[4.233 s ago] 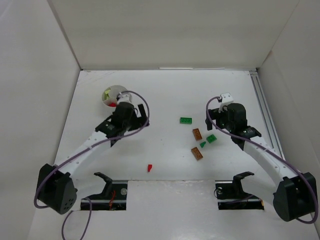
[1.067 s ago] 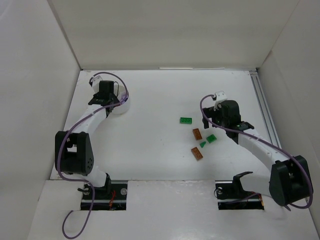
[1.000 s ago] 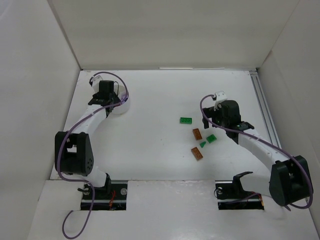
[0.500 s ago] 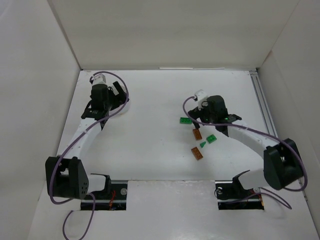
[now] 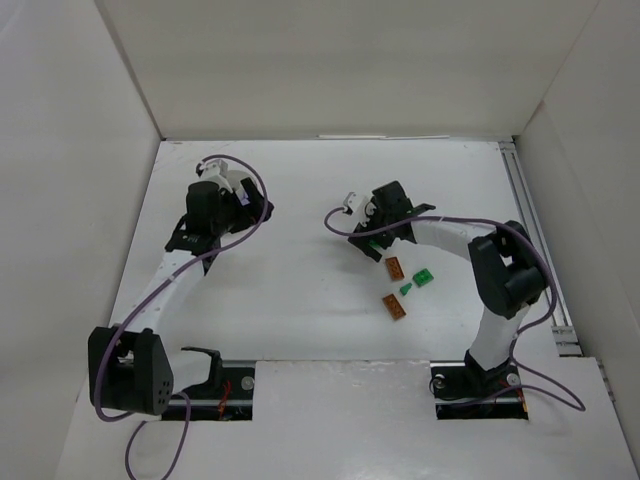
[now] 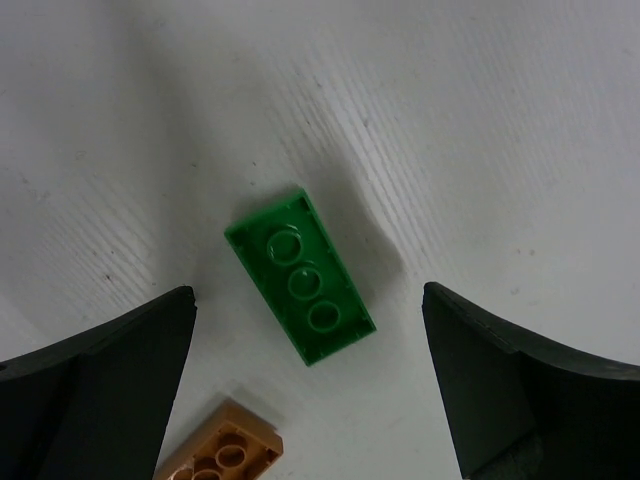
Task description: Sort the legos into containers by color
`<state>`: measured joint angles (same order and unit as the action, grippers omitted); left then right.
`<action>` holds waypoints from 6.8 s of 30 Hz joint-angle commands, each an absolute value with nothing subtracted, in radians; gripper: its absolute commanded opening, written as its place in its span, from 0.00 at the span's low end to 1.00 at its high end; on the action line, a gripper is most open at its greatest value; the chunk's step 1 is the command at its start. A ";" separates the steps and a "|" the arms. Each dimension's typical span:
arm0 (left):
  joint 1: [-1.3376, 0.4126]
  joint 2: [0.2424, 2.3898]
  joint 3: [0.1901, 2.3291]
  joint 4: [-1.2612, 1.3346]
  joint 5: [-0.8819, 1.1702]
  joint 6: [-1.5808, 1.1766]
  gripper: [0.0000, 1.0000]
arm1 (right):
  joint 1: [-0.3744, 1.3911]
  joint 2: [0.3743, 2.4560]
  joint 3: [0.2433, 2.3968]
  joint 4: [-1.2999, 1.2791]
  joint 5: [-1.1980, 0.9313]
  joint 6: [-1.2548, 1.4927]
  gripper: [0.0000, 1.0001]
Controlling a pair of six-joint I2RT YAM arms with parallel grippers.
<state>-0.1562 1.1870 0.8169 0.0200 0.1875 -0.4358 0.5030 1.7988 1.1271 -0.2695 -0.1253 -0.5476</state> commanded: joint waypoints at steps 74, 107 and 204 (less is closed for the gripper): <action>-0.451 1.367 0.939 0.357 0.733 -0.480 0.00 | 0.669 1.379 1.068 0.006 -0.387 -0.523 0.48; -0.061 1.906 1.775 -0.330 -0.063 -0.396 0.00 | 0.287 1.399 1.005 -0.028 -0.140 -0.261 0.99; -0.135 1.599 1.466 -0.192 0.055 -0.259 1.00 | 0.143 1.319 0.801 -0.237 -0.066 0.102 0.99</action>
<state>-0.1005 1.7390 1.5318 -0.3492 -0.0288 -0.3084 0.1551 1.3643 0.8585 -0.1421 -0.1085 -0.0444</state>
